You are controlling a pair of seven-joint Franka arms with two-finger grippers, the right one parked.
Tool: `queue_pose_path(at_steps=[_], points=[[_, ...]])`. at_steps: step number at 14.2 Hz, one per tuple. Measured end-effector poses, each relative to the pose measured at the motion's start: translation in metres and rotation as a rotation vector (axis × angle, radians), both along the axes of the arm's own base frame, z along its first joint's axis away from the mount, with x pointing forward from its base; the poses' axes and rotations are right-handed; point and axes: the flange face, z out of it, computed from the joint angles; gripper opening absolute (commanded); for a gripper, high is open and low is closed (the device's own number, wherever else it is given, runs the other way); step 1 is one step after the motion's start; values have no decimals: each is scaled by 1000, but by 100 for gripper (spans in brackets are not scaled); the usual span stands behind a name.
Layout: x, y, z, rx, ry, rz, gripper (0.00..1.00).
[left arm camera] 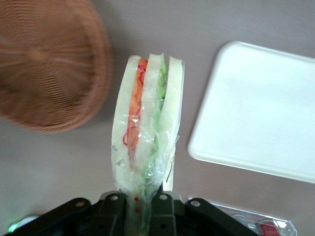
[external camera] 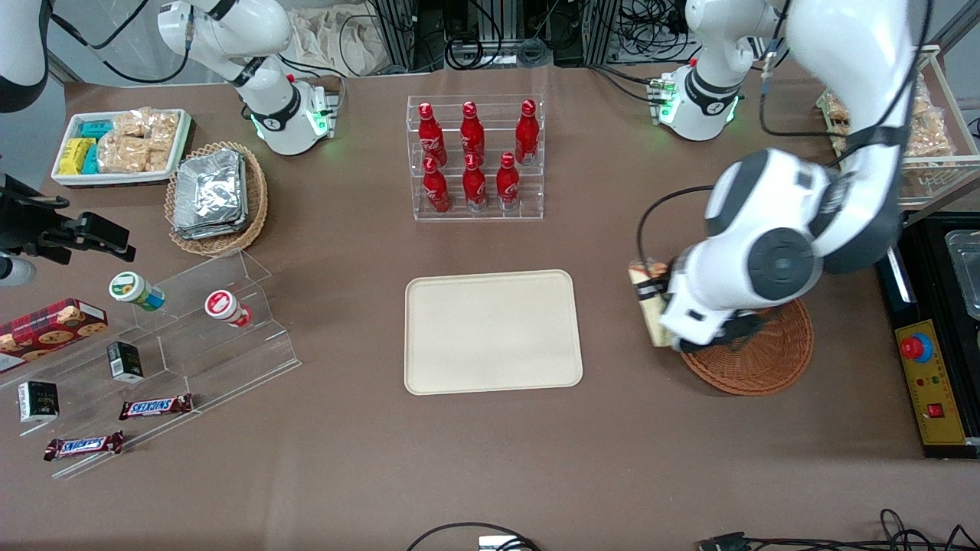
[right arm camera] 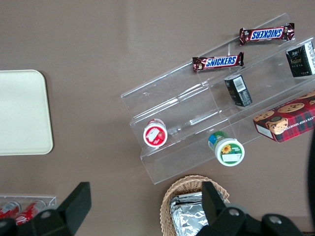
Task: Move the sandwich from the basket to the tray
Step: 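Lift the sandwich and carry it with the left gripper toward the cream tray, then lower the sandwich onto the cream tray and open the left gripper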
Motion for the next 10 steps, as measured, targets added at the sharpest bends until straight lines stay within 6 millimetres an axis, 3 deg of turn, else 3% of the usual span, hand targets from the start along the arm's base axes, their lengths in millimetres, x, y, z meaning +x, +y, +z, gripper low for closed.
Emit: queue_pose_path(at_steps=[1,3,5,8,10], points=[[-3,-31,-19,-16,-22,-42,0],[-13,-87,-75,-26,-53,-125,0],[-23,-124,-129,-32,-59,-139,0],[-20,-133,-173,-47,-68,-89,3],[-16,-128,-181,-47,-65,-78,26]])
